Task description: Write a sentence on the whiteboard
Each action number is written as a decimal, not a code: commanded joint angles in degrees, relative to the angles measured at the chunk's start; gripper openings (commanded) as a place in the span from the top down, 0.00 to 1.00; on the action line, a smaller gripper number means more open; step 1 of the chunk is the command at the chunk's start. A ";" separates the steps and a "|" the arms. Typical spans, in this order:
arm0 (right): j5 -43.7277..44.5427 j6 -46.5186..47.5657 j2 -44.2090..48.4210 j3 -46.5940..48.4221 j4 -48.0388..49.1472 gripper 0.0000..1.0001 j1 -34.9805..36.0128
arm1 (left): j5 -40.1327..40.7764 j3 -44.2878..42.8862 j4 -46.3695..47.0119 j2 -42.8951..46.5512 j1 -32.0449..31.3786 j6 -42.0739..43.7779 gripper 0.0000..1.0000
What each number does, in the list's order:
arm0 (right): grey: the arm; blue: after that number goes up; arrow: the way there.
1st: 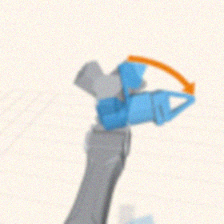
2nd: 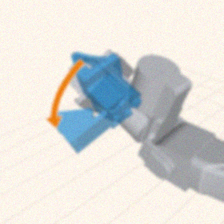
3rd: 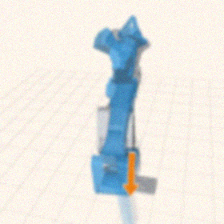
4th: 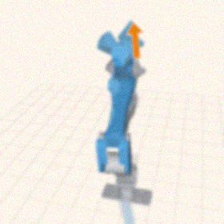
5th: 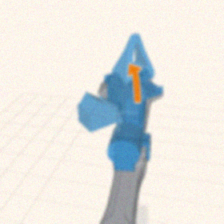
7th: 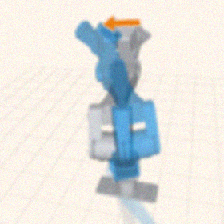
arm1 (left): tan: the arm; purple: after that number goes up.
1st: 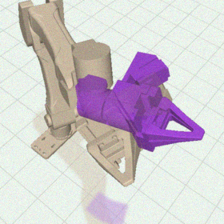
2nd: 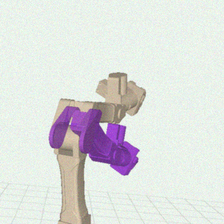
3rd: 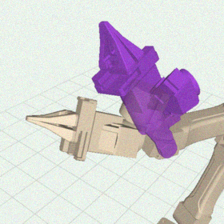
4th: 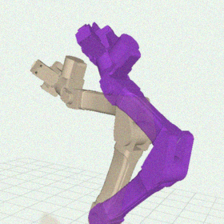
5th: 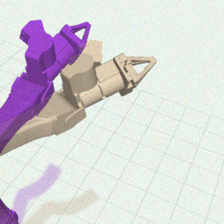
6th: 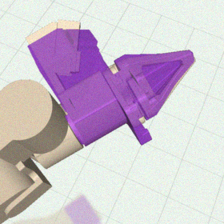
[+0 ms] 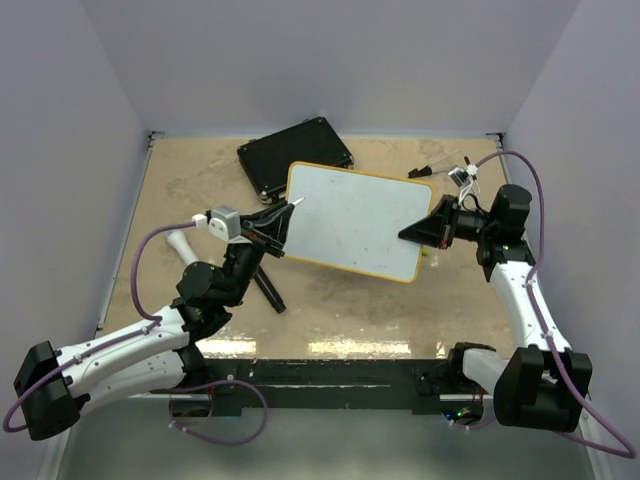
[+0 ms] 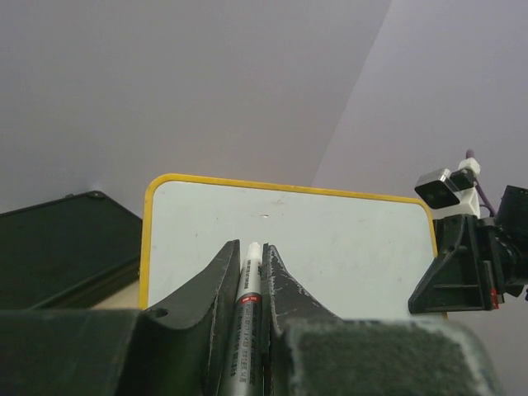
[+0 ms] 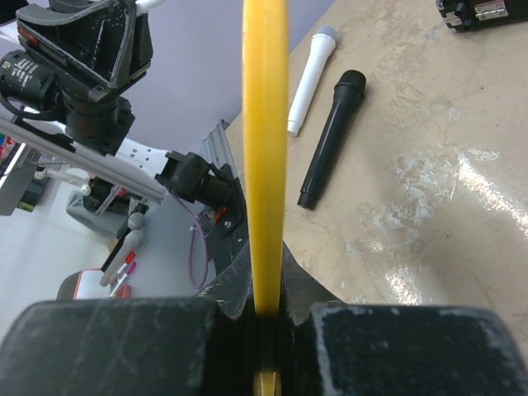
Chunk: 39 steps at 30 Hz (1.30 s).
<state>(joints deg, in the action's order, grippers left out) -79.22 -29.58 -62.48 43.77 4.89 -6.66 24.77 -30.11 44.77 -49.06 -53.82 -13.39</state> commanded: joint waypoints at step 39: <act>-5.15 -1.97 -0.71 -0.17 6.98 1.00 0.33 | -4.47 2.51 2.07 -1.83 6.10 1.70 1.00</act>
<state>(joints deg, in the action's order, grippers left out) -80.84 -30.63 -63.37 42.98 7.86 -6.59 22.02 -27.73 43.70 -50.76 -48.36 -10.57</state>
